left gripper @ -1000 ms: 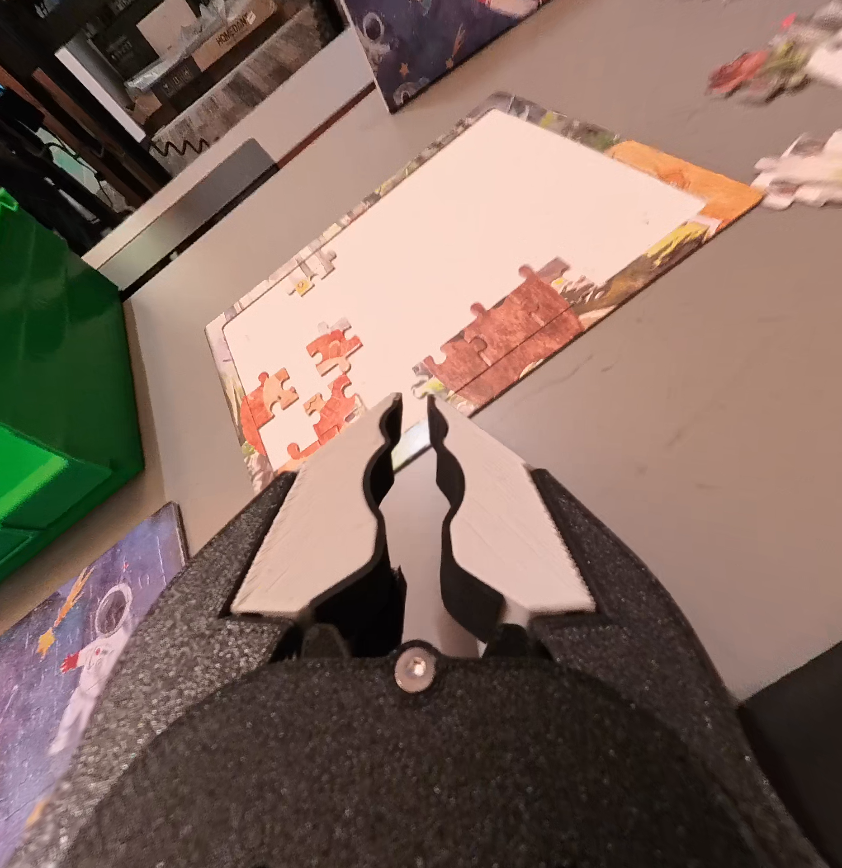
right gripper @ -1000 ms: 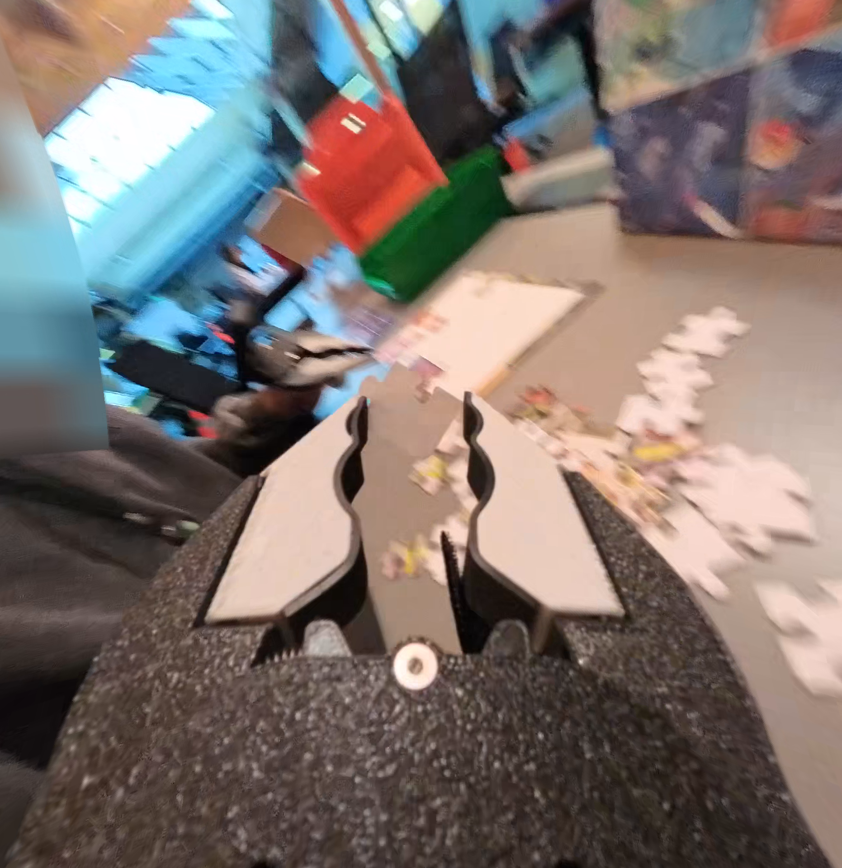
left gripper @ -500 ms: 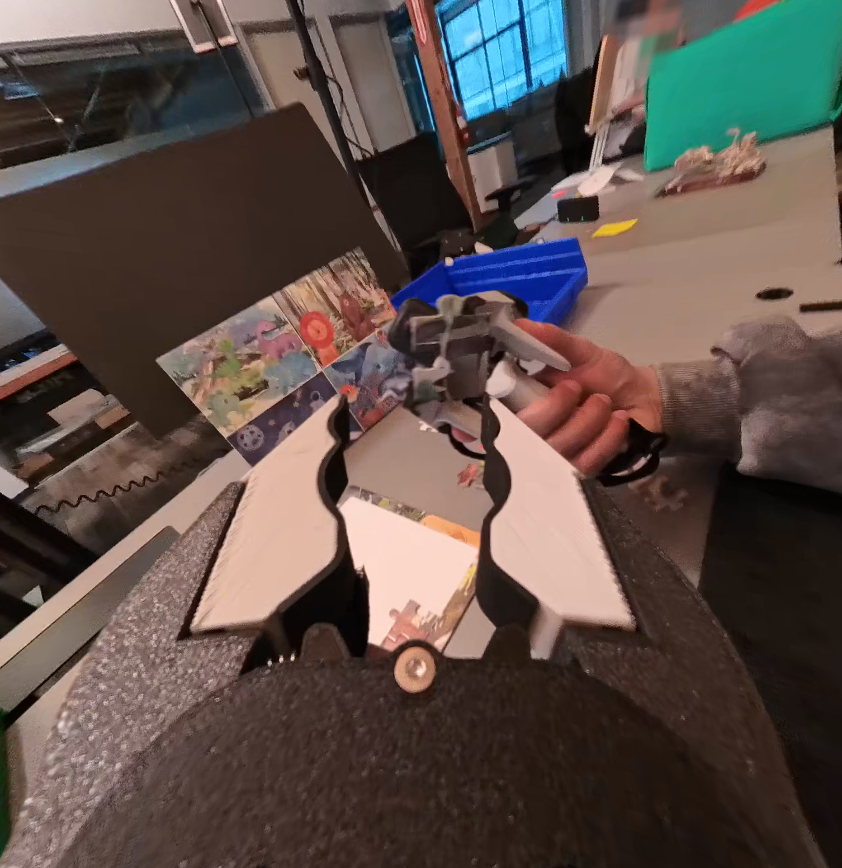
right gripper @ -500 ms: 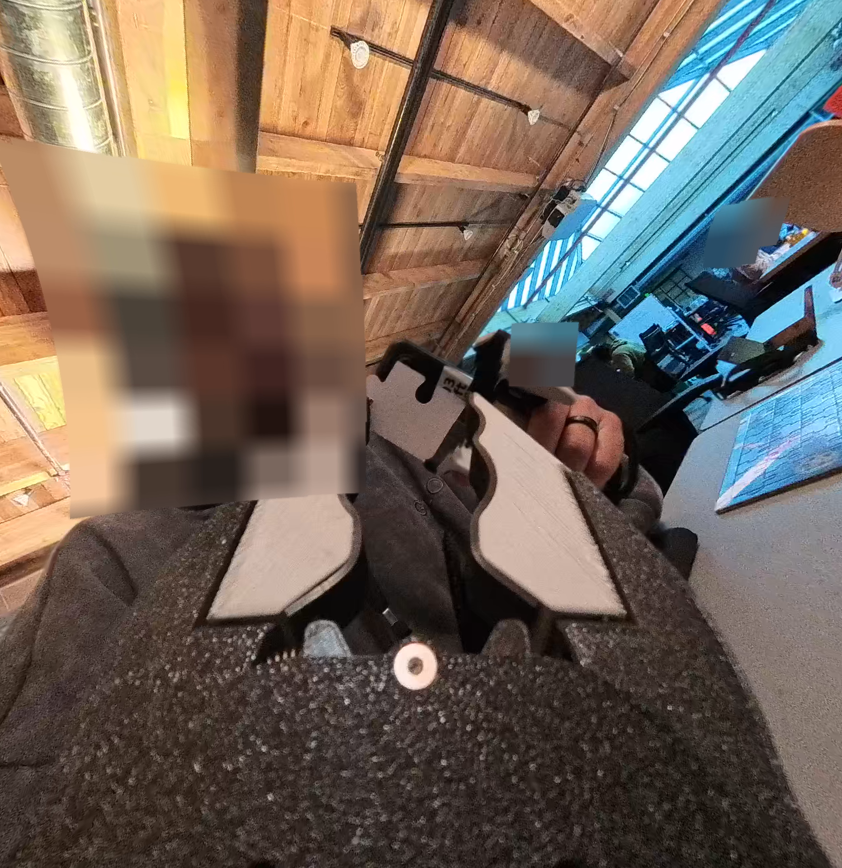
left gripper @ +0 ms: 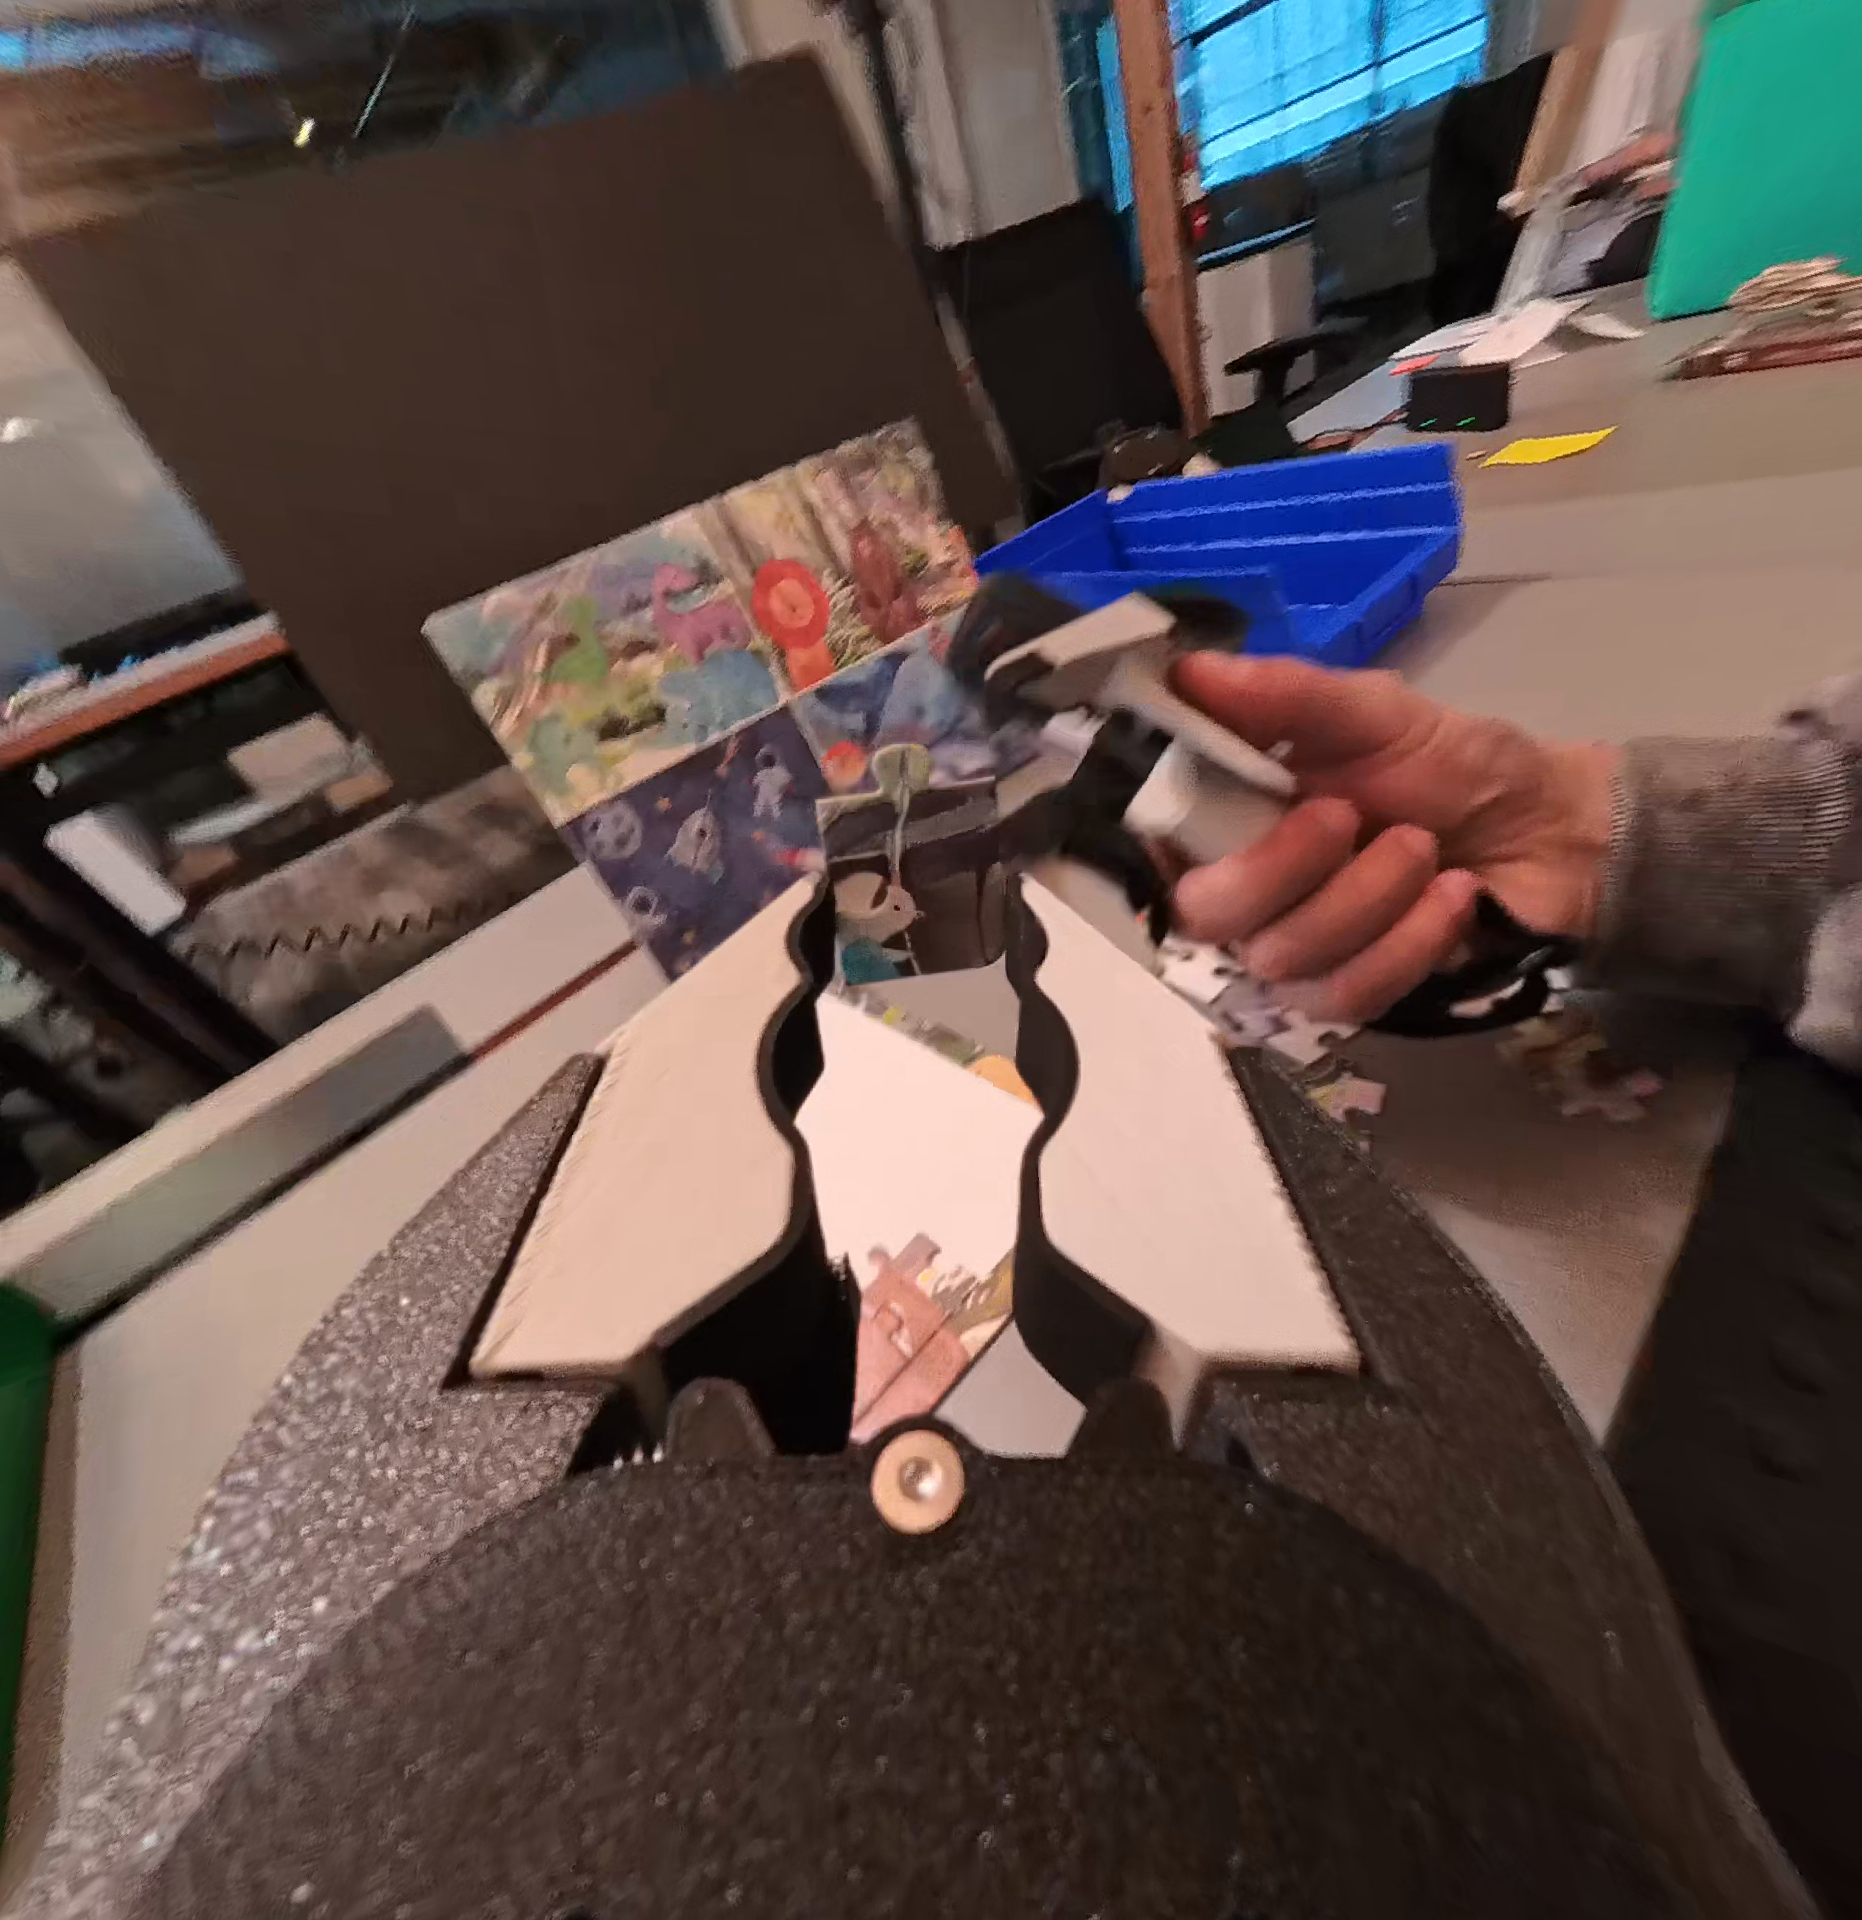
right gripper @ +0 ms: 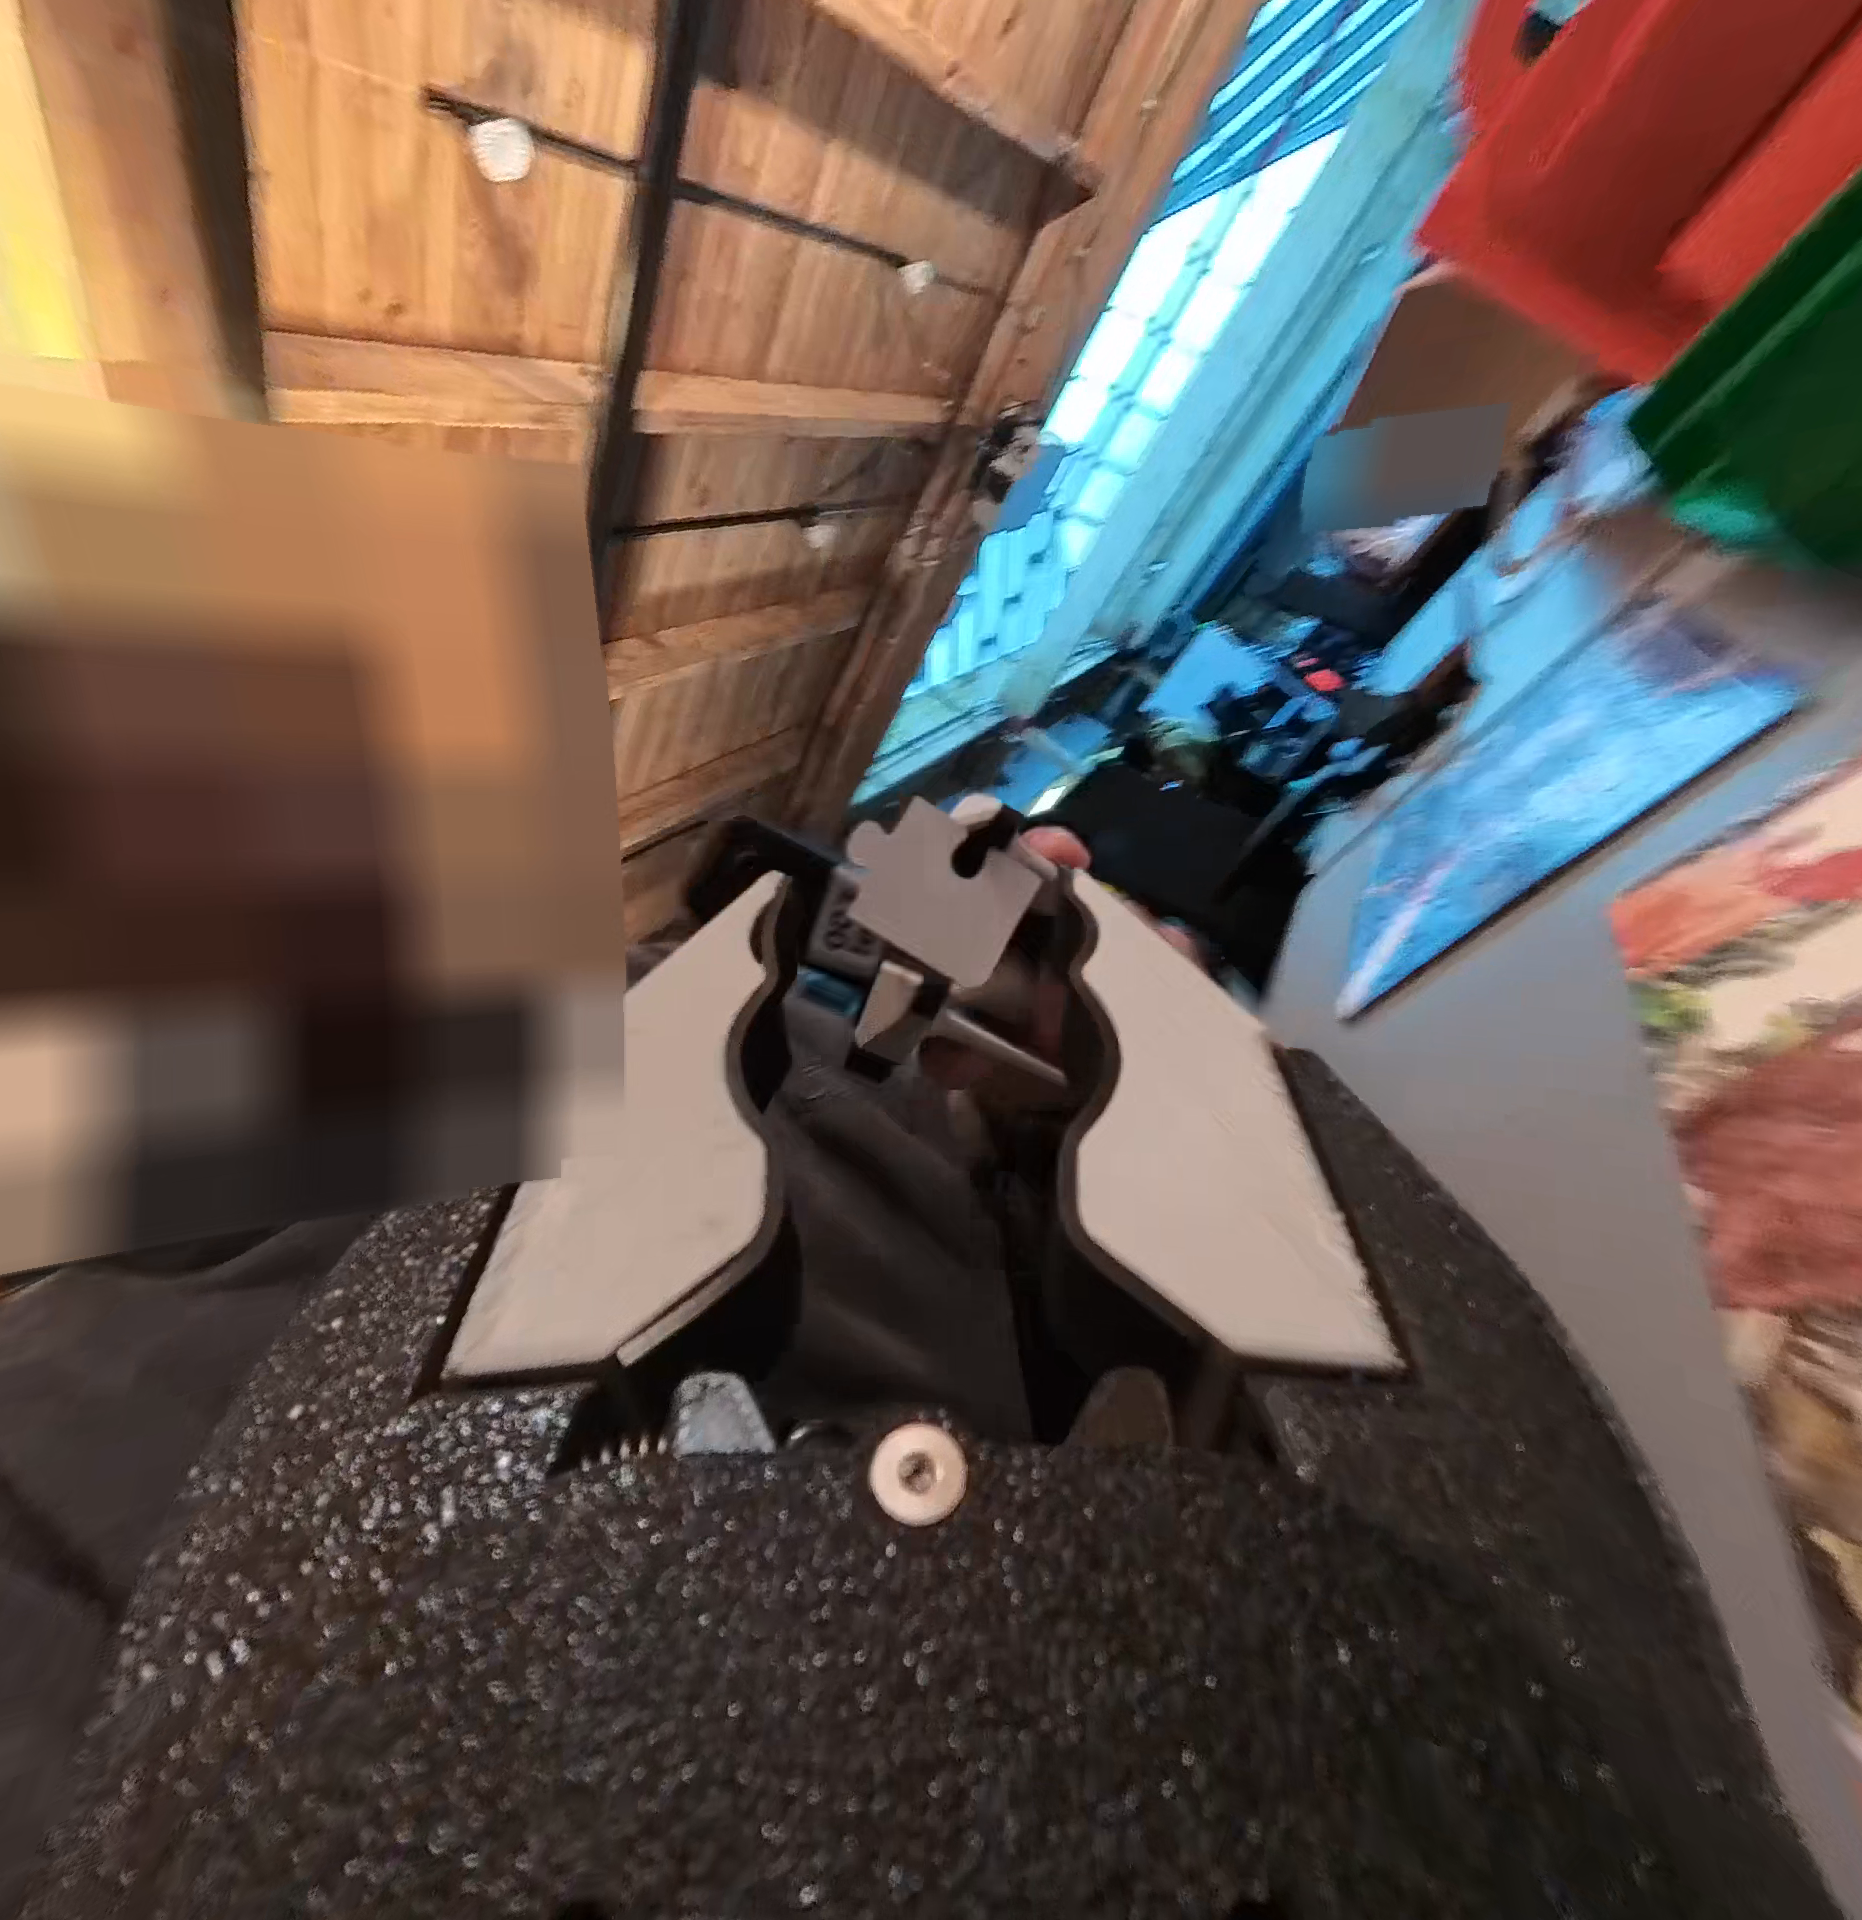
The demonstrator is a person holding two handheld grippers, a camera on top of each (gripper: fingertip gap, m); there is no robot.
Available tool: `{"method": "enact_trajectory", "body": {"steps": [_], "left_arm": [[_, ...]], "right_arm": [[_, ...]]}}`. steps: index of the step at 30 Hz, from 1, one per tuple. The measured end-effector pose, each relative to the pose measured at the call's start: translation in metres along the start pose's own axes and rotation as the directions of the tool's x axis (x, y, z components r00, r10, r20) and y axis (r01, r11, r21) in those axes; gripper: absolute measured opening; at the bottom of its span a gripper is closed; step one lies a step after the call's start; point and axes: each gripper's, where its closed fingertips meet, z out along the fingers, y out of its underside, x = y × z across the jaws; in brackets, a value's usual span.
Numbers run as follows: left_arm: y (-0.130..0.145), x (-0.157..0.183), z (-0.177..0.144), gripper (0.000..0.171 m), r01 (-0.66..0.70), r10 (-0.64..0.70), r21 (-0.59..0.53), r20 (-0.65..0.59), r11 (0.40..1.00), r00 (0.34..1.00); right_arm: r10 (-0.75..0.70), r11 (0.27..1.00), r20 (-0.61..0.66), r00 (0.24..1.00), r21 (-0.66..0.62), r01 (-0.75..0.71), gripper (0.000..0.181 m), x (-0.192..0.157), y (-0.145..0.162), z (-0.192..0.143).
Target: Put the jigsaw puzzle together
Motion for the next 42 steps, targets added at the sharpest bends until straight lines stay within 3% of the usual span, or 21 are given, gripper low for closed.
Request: {"method": "enact_trajectory", "body": {"steps": [1, 4, 8, 11, 13, 16, 18, 20, 24, 27, 29, 32, 36, 42], "left_arm": [[0.009, -0.008, 0.001, 0.032, 0.033, -0.032, -0.037, 0.032, 0.999, 0.999], [0.054, -0.034, 0.010, 0.032, 0.202, -0.188, -0.227, 0.086, 0.953, 0.979], [0.105, -0.065, 0.035, 0.032, 0.411, -0.393, -0.461, 0.139, 0.787, 0.909], [0.127, -0.079, 0.070, 0.032, 0.483, -0.485, -0.573, 0.164, 0.662, 0.859], [0.144, -0.090, 0.095, 0.032, 0.491, -0.480, -0.620, 0.201, 0.612, 0.854], [0.179, -0.109, 0.117, 0.032, 0.427, -0.344, -0.699, 0.268, 0.574, 0.900], [0.190, -0.100, 0.124, 0.032, 0.429, -0.359, -0.730, 0.264, 0.532, 0.895], [0.194, -0.092, 0.127, 0.032, 0.429, -0.355, -0.740, 0.270, 0.518, 0.895], [0.192, -0.089, 0.124, 0.053, 0.438, -0.329, -0.726, 0.301, 0.530, 0.895], [0.177, -0.094, 0.119, 0.039, 0.453, -0.377, -0.682, 0.270, 0.574, 0.886], [0.169, -0.102, 0.115, 0.015, 0.443, -0.387, -0.657, 0.240, 0.610, 0.890], [0.184, -0.114, 0.109, 0.000, 0.395, -0.320, -0.696, 0.244, 0.599, 0.915], [0.199, -0.105, 0.110, 0.000, 0.341, -0.289, -0.747, 0.206, 0.571, 0.935], [0.197, -0.086, 0.115, 0.000, 0.368, -0.354, -0.748, 0.189, 0.552, 0.916]], "right_arm": [[-0.039, 0.999, -0.091, 0.995, 0.016, 0.041, 0.050, 0.008, -0.010, -0.009], [-0.181, 0.982, -0.346, 0.921, -0.018, 0.186, 0.047, 0.026, -0.035, -0.042], [-0.318, 0.943, -0.561, 0.764, -0.103, 0.317, 0.043, 0.044, -0.055, -0.082], [-0.317, 0.927, -0.664, 0.677, -0.065, 0.371, 0.041, 0.053, -0.063, -0.111], [-0.311, 0.914, -0.693, 0.651, -0.031, 0.404, 0.042, 0.046, -0.067, -0.121], [-0.341, 0.886, -0.748, 0.569, -0.053, 0.461, 0.039, 0.042, -0.070, -0.133], [-0.341, 0.879, -0.734, 0.587, -0.027, 0.476, 0.036, 0.035, -0.073, -0.133], [-0.308, 0.887, -0.713, 0.630, 0.025, 0.462, 0.037, 0.031, -0.077, -0.135], [-0.261, 0.897, -0.676, 0.689, 0.093, 0.432, 0.037, 0.025, -0.080, -0.137], [-0.265, 0.901, -0.681, 0.682, 0.077, 0.427, 0.038, 0.027, -0.078, -0.136], [-0.267, 0.903, -0.689, 0.673, 0.064, 0.424, 0.037, 0.029, -0.076, -0.136], [-0.261, 0.908, -0.691, 0.674, 0.063, 0.415, 0.037, 0.032, -0.075, -0.136], [-0.250, 0.912, -0.695, 0.674, 0.065, 0.405, 0.036, 0.034, -0.075, -0.138], [-0.243, 0.917, -0.683, 0.689, 0.070, 0.392, 0.036, 0.034, -0.074, -0.136]]}}
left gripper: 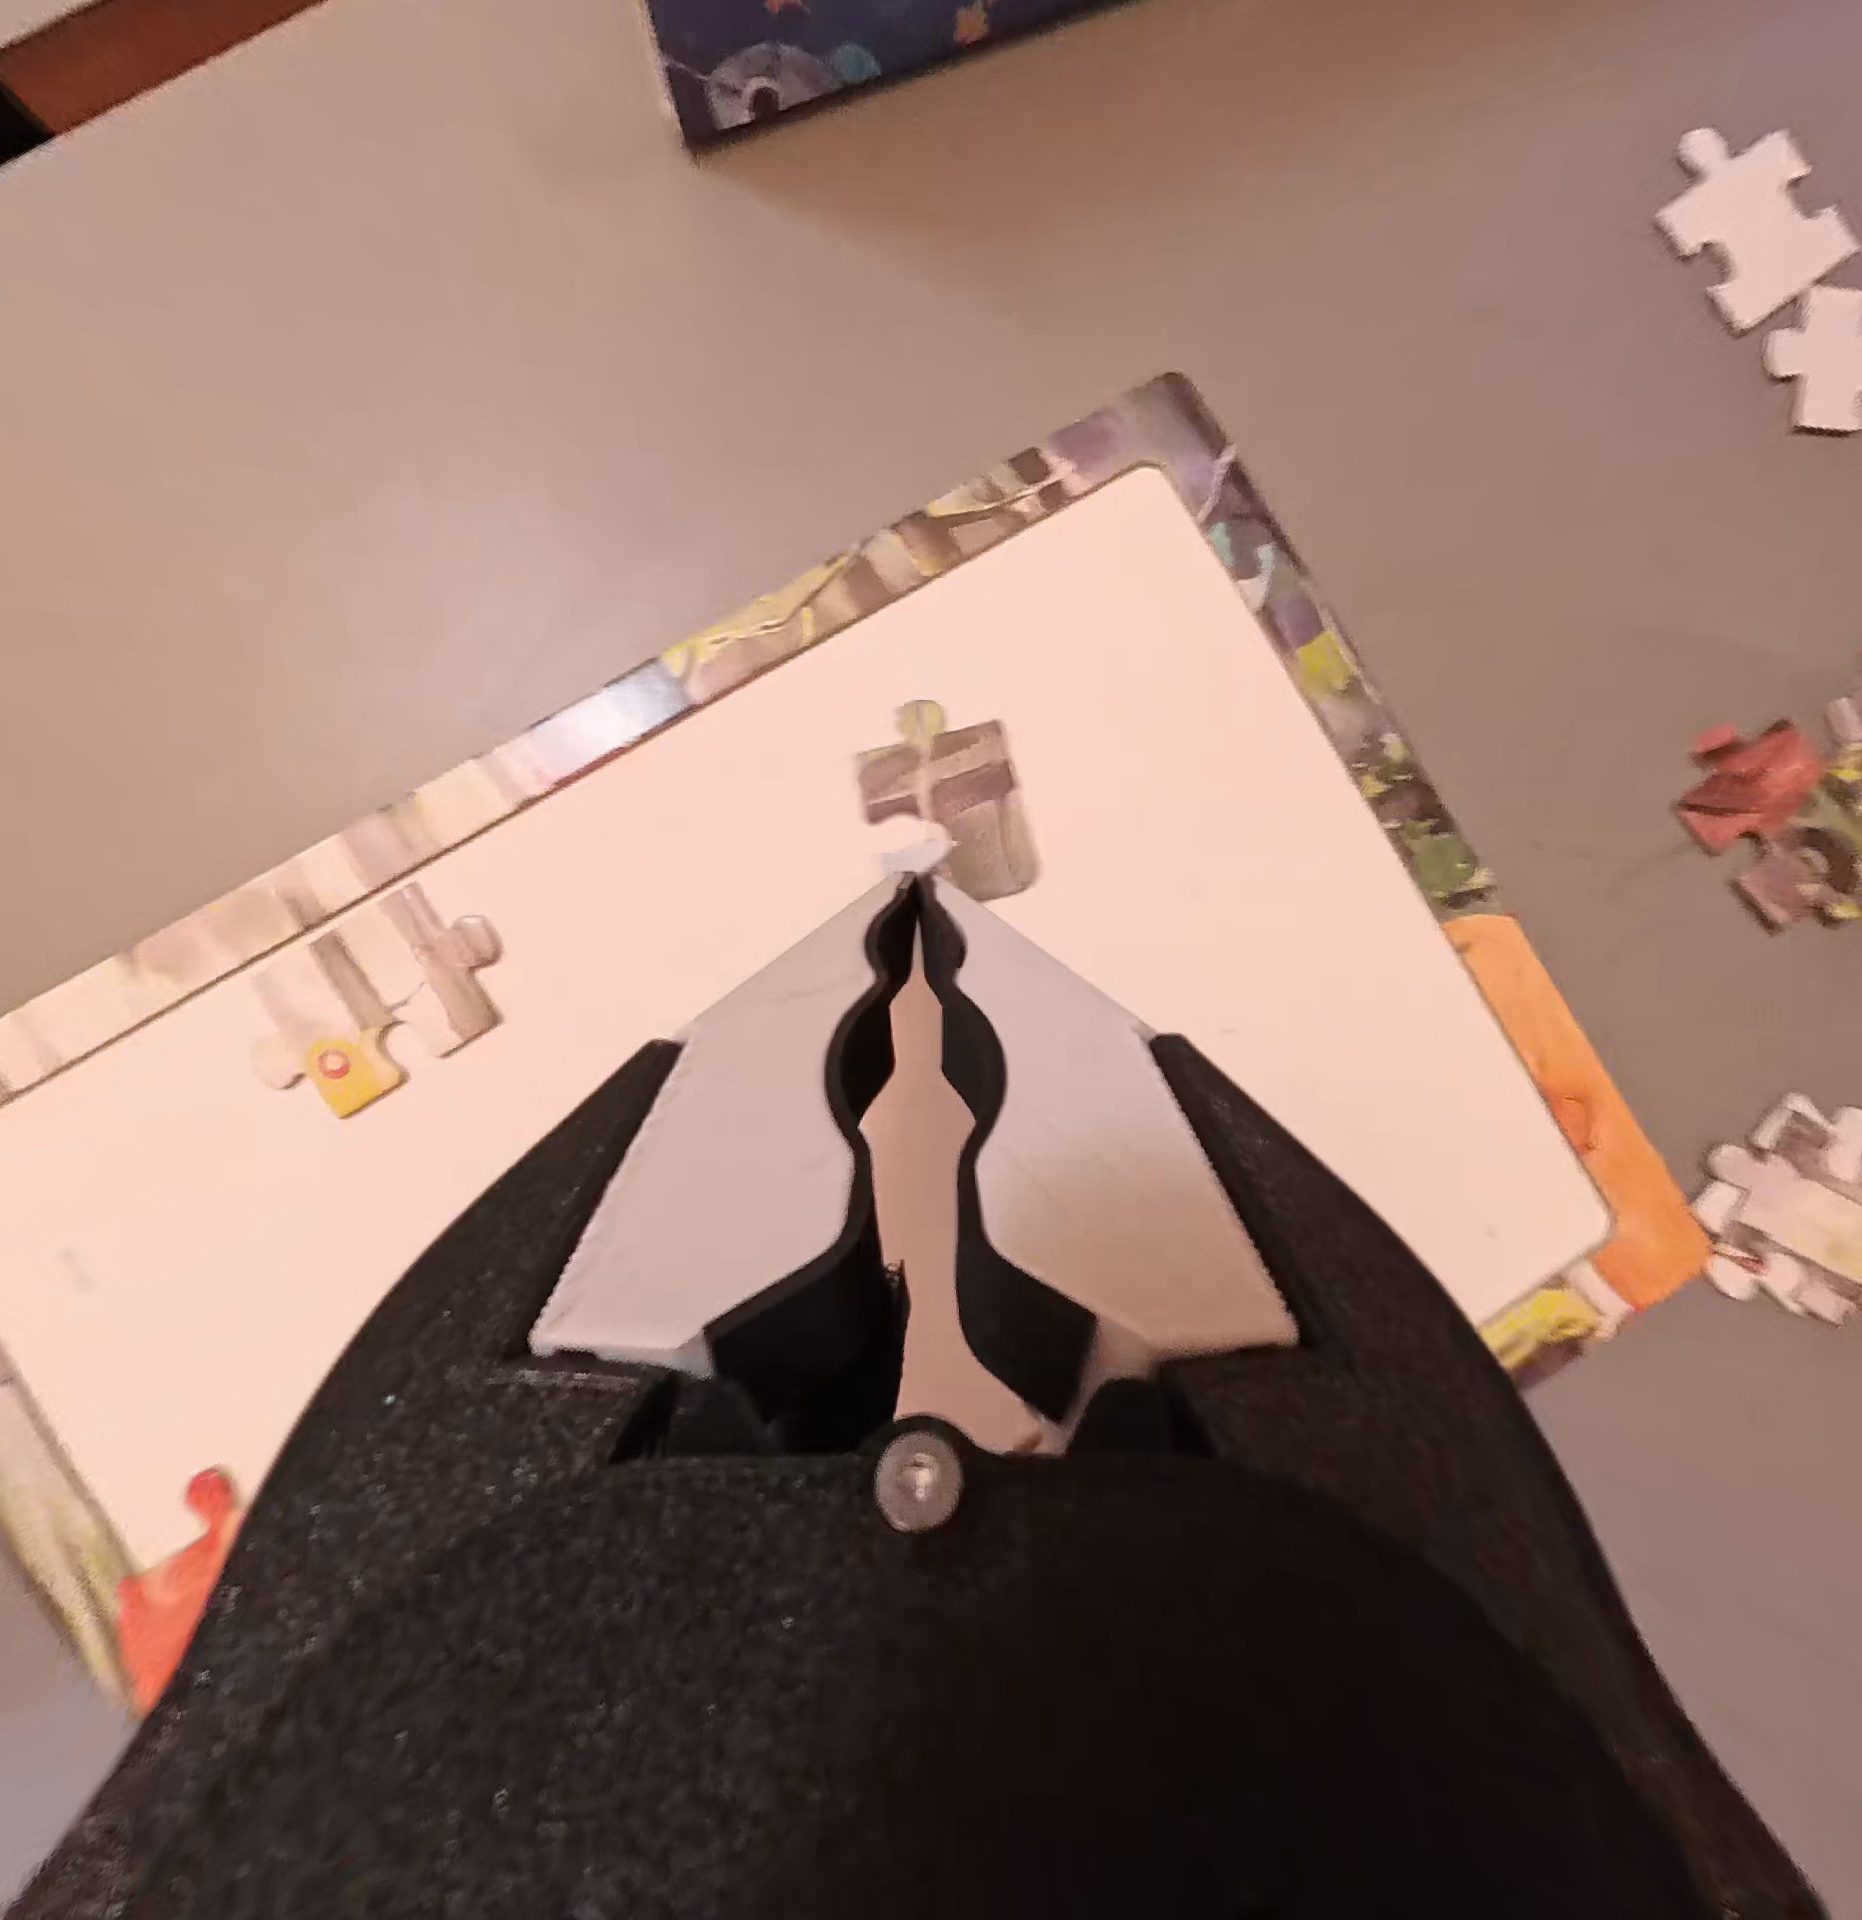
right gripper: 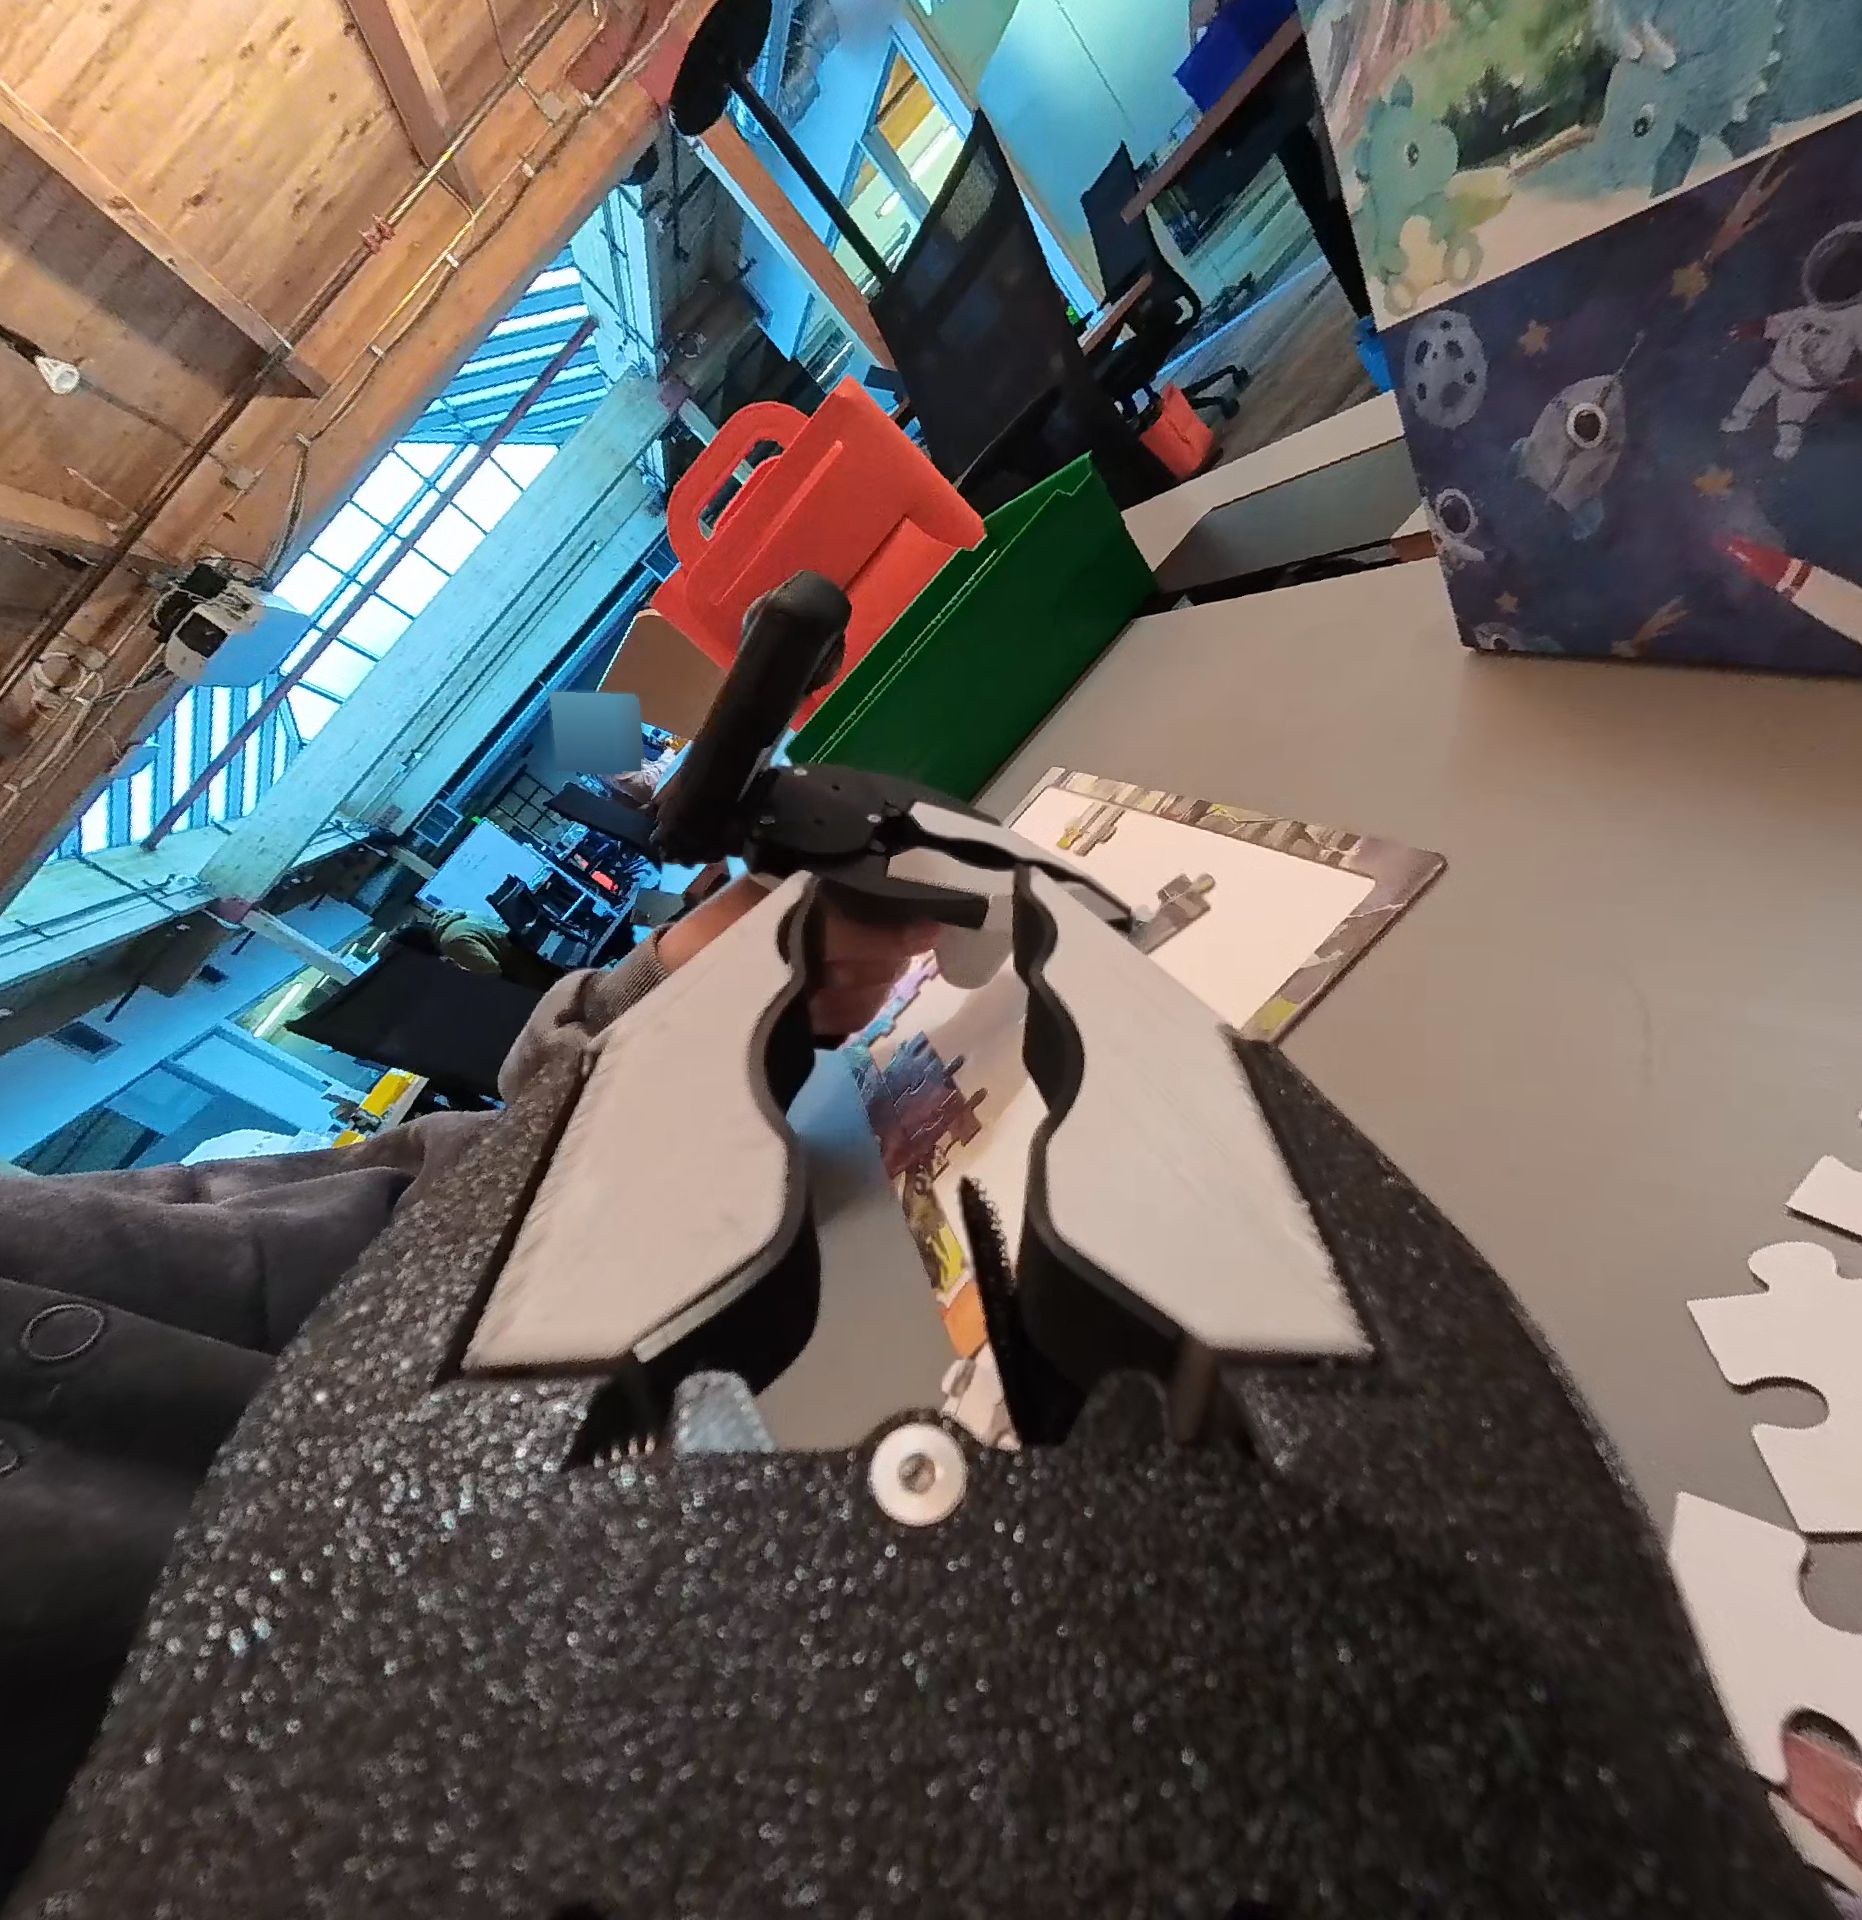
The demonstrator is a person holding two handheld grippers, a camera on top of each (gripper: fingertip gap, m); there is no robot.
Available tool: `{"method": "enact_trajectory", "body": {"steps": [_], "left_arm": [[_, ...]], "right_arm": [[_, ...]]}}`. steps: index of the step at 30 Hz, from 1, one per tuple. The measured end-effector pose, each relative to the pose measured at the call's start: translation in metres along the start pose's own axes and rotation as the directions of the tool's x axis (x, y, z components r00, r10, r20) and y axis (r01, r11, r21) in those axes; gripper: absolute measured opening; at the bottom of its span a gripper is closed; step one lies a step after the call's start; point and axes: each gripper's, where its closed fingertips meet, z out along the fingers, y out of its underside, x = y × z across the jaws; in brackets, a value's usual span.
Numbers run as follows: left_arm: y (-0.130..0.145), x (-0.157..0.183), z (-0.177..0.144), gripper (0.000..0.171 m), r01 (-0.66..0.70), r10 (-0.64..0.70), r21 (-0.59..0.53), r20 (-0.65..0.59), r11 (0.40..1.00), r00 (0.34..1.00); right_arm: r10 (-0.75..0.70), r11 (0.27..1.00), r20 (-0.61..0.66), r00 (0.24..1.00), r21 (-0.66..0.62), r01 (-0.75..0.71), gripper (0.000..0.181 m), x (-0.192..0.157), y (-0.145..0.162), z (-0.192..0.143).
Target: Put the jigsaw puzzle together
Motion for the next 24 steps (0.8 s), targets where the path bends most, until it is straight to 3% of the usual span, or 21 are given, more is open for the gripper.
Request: {"method": "enact_trajectory", "body": {"steps": [2, 6, 9, 11, 14, 16, 17, 24], "left_arm": [[-0.001, 0.012, 0.000, 0.000, 0.006, -0.006, 0.003, -0.055, 1.000, 0.998], [-0.003, -0.010, -0.005, 0.000, 0.019, -0.019, 0.018, 0.029, 1.000, 0.999], [0.003, -0.012, -0.002, 0.000, 0.024, -0.024, -0.002, 0.025, 1.000, 0.999], [0.004, -0.008, 0.001, 0.000, 0.012, -0.012, -0.005, 0.021, 1.000, 1.000], [0.004, -0.004, 0.000, 0.000, -0.008, 0.008, -0.008, 0.016, 1.000, 1.000], [0.005, -0.004, 0.000, 0.000, -0.007, 0.007, -0.007, 0.014, 1.000, 1.000], [0.005, -0.005, -0.001, 0.000, -0.003, 0.003, -0.007, 0.011, 1.000, 1.000], [0.005, 0.000, 0.000, 0.000, -0.012, 0.012, -0.001, -0.015, 1.000, 1.000]], "right_arm": [[-0.005, 1.000, 0.002, 1.000, -0.010, 0.005, 0.036, -0.001, 0.002, 0.001], [-0.009, 1.000, -0.003, 1.000, -0.021, 0.009, 0.036, -0.001, 0.004, 0.002], [-0.106, 0.989, -0.155, 0.982, -0.121, 0.088, 0.033, 0.025, 0.019, 0.007], [-0.270, 0.932, -0.287, 0.919, -0.318, 0.175, 0.030, 0.051, 0.046, 0.013], [-0.519, 0.759, -0.266, 0.813, -0.581, 0.294, 0.004, 0.069, 0.083, 0.025], [-0.610, 0.666, -0.269, 0.745, -0.684, 0.299, 0.000, 0.084, 0.097, 0.030], [-0.643, 0.631, -0.268, 0.717, -0.716, 0.298, 0.000, 0.091, 0.101, 0.032], [-0.670, 0.624, -0.267, 0.692, -0.707, 0.331, 0.000, 0.092, 0.098, 0.046]]}}
